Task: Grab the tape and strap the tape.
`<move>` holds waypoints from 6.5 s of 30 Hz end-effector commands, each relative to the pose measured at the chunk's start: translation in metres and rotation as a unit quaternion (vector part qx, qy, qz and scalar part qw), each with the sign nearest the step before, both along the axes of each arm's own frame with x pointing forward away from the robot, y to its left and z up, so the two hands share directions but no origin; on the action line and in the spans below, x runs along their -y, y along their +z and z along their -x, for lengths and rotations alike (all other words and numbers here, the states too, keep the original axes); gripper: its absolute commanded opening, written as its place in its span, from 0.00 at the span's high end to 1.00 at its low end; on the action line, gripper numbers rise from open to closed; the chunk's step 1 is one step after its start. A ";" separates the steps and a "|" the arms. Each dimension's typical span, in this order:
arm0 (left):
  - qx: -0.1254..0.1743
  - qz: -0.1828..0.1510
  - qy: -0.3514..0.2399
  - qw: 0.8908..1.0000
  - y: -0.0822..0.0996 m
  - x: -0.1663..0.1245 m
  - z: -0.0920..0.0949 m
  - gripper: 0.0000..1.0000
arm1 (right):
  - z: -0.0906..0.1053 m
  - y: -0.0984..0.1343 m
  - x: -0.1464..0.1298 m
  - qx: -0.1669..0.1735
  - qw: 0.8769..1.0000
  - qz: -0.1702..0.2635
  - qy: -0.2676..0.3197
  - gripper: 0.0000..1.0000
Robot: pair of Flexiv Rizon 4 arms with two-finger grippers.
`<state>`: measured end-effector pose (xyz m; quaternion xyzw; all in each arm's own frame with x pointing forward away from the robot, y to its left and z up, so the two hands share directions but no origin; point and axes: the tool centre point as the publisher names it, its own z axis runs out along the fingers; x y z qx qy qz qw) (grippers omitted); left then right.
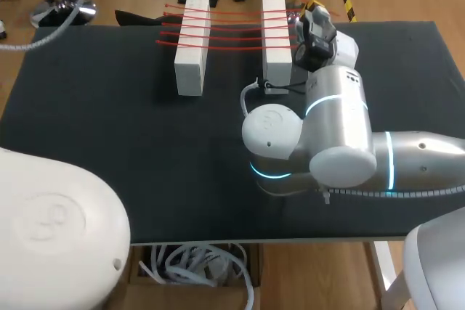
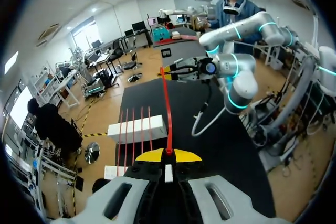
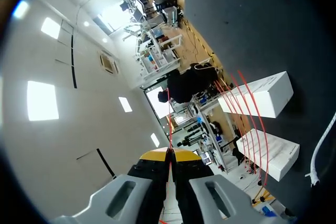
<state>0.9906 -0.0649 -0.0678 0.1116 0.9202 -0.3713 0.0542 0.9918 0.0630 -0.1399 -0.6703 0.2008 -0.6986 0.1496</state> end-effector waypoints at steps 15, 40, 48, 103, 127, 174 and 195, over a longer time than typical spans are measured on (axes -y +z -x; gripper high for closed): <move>0.039 -0.169 0.031 0.984 0.007 0.018 0.012 1.00 | 0.000 0.002 0.001 -0.003 1.000 0.001 0.000 1.00; 0.026 -0.167 0.023 0.985 0.006 0.028 0.016 1.00 | 0.000 0.002 0.001 -0.003 1.000 0.001 0.000 1.00; 0.026 -0.167 0.023 0.985 0.006 0.028 0.016 1.00 | 0.000 0.002 0.001 -0.003 1.000 0.001 0.000 1.00; 0.026 -0.167 0.023 0.985 0.006 0.028 0.016 1.00 | 0.003 0.065 -0.026 0.041 0.631 0.775 -0.001 1.00; 0.026 -0.167 0.023 0.985 0.006 0.028 0.016 1.00 | -0.018 0.092 -0.072 0.077 0.413 0.907 0.042 1.00; 0.026 -0.167 0.023 0.985 0.006 0.028 0.016 1.00 | 0.010 0.116 -0.133 0.031 0.039 0.999 0.020 1.00; 0.026 -0.167 0.023 0.985 0.006 0.028 0.016 1.00 | 0.012 0.115 -0.147 0.040 -0.189 0.979 0.063 1.00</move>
